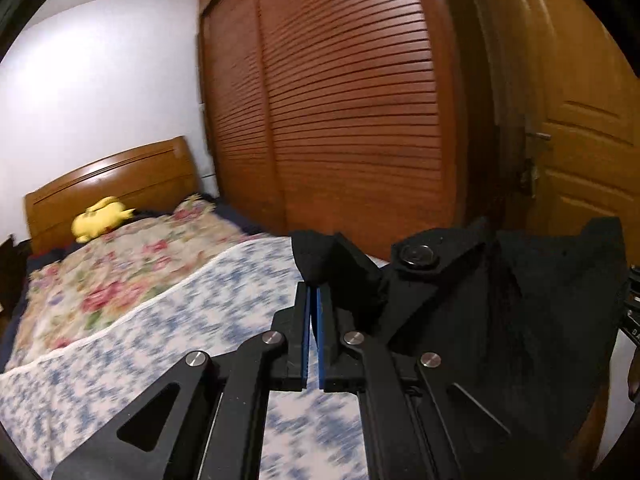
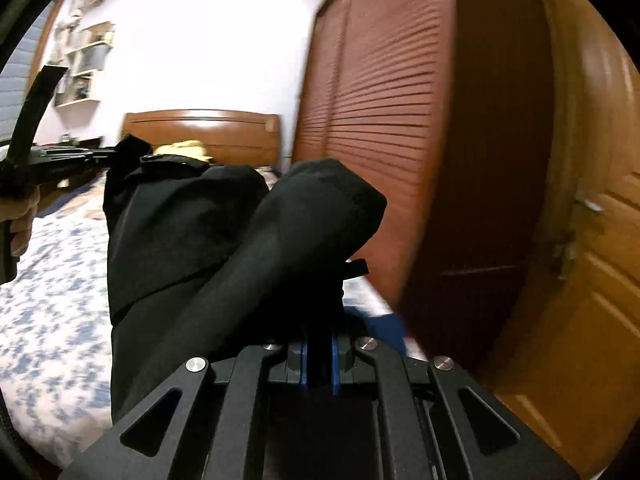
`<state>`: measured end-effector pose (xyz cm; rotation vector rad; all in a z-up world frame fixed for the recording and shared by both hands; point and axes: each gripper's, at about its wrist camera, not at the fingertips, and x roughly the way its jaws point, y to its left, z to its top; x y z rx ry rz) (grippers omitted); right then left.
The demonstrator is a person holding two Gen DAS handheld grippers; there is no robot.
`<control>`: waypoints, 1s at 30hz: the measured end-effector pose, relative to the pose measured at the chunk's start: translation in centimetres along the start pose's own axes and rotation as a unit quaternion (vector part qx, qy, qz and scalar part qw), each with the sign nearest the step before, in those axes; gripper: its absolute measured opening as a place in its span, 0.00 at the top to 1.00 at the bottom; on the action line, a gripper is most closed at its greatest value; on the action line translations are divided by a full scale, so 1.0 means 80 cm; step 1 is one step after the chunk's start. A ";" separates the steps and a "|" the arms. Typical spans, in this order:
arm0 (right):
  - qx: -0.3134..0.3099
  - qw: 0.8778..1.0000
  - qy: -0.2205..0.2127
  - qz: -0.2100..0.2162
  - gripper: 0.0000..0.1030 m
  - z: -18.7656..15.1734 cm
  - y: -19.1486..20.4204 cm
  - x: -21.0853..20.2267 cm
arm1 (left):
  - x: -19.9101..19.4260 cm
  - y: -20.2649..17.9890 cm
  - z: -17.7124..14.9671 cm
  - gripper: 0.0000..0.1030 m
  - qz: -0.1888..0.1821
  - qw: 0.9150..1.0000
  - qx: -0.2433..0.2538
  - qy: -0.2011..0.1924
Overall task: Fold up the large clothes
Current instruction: 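Lift the folded coat with both tools and carry it toward the wardrobe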
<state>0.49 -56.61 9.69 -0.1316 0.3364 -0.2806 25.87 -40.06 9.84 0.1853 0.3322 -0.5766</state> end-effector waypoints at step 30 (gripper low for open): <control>0.074 0.995 0.041 -0.050 0.49 -0.065 -0.113 -0.035 | 0.054 -0.077 -0.111 0.71 -0.087 0.994 0.023 0.066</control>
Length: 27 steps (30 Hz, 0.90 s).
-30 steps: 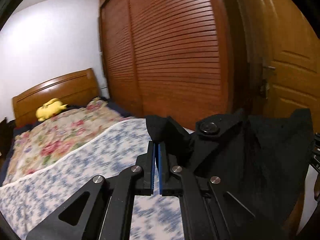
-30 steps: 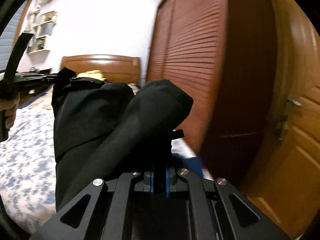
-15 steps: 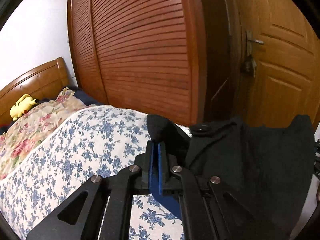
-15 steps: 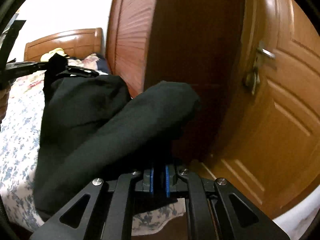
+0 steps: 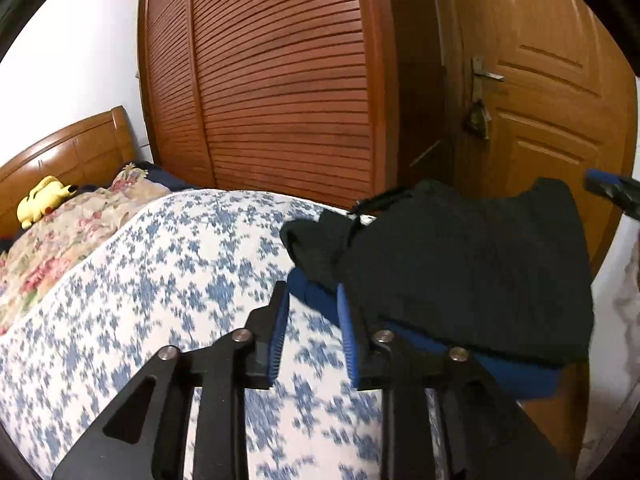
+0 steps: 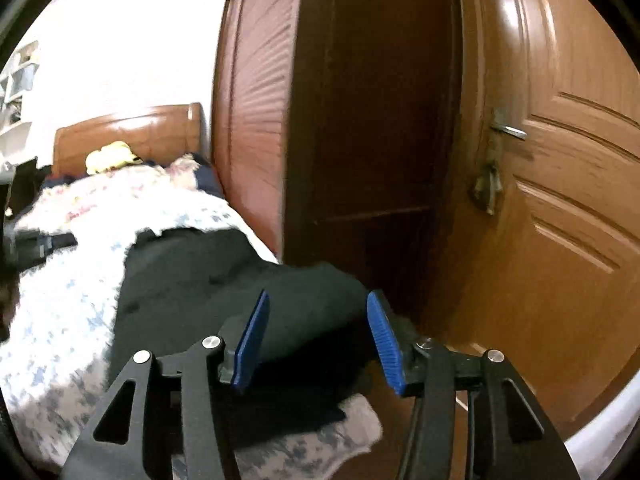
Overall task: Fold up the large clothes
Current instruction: 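Lift the folded coat with both tools and carry it toward the wardrobe, then lower the coat onto the blue pillow and open both tools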
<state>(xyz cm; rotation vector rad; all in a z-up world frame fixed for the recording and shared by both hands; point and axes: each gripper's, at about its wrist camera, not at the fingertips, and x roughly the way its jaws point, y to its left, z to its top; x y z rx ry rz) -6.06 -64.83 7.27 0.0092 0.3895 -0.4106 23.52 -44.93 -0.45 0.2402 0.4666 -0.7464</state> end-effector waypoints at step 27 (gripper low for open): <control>0.008 0.992 0.125 -0.019 0.46 -0.036 -0.010 0.122 | -0.069 -0.028 -0.071 0.26 -0.047 0.998 -0.031 0.000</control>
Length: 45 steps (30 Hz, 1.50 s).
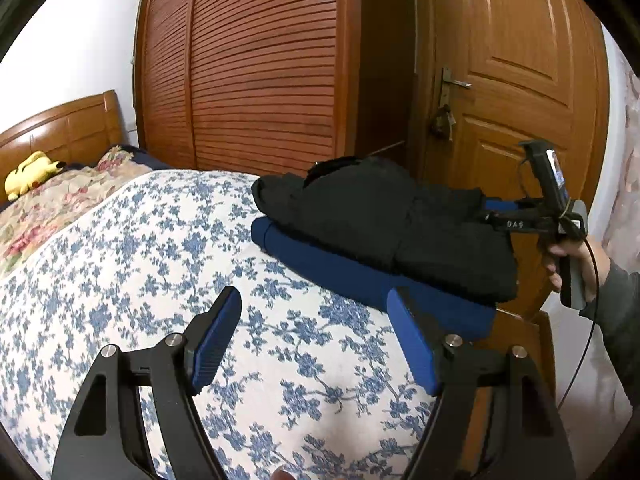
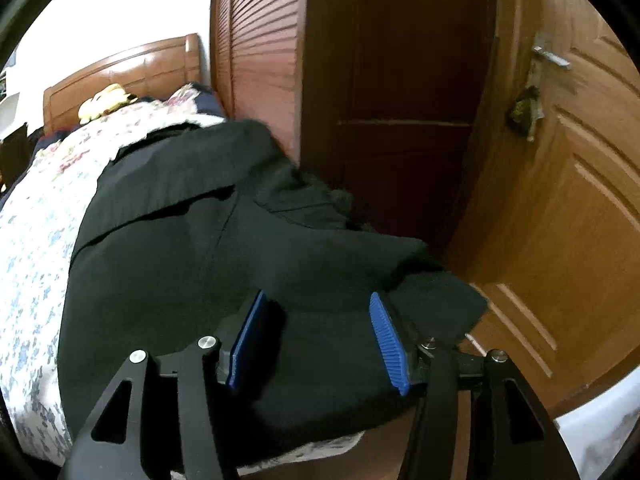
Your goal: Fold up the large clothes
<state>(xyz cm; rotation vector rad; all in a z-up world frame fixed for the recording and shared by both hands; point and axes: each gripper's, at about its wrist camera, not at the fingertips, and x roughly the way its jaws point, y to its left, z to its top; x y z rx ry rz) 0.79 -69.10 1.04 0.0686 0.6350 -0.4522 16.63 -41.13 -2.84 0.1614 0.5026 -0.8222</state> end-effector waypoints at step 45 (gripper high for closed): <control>-0.080 0.971 -0.033 0.225 0.21 -0.073 0.366 -0.108 | -0.201 0.161 -0.146 0.25 0.190 0.977 -0.089 0.043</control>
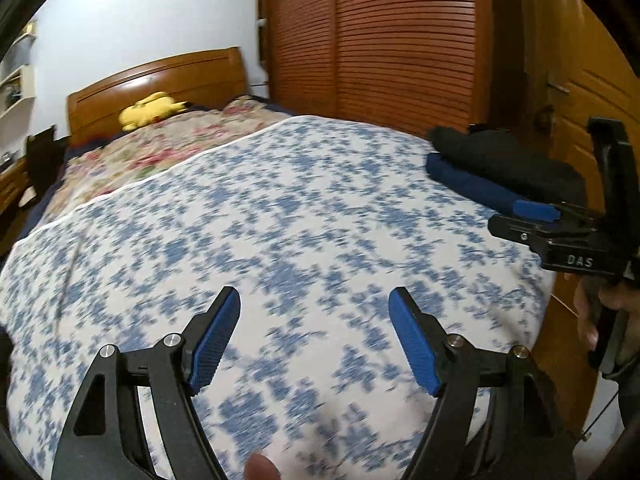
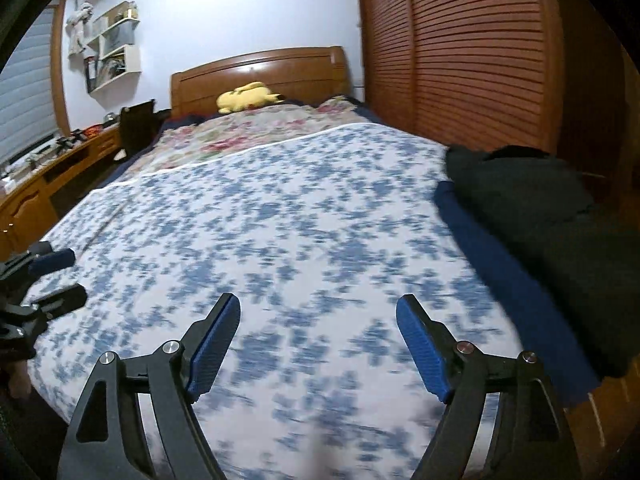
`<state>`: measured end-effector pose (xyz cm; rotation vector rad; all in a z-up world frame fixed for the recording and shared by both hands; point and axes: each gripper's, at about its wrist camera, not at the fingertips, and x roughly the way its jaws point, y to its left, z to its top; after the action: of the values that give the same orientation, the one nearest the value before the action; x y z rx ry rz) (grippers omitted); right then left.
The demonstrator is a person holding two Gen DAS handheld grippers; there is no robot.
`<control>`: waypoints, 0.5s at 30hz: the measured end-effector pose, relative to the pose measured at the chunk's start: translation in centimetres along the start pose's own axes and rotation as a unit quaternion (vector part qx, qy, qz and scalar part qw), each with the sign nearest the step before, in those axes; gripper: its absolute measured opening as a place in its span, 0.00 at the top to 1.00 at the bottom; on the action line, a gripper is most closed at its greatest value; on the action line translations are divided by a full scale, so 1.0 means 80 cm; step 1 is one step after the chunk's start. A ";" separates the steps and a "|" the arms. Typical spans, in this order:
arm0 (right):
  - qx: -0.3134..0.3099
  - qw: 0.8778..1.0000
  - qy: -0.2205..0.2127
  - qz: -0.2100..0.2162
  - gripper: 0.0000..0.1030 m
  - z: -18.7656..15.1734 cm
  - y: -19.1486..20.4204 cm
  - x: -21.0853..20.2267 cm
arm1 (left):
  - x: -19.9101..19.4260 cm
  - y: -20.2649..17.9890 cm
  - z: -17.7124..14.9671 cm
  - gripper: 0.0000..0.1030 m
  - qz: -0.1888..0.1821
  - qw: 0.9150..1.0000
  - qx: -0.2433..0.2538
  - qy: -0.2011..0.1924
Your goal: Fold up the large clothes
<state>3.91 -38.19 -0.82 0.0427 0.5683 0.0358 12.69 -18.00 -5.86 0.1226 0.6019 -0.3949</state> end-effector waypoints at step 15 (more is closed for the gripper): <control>-0.044 0.997 -0.006 0.068 0.14 -0.019 0.081 -0.007 | -0.093 0.071 -0.047 0.25 0.075 0.994 -0.076 -0.021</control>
<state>2.48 -31.66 -1.43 -0.0032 0.5513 0.1935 7.35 -9.53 -4.70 0.0141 0.5749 -0.2058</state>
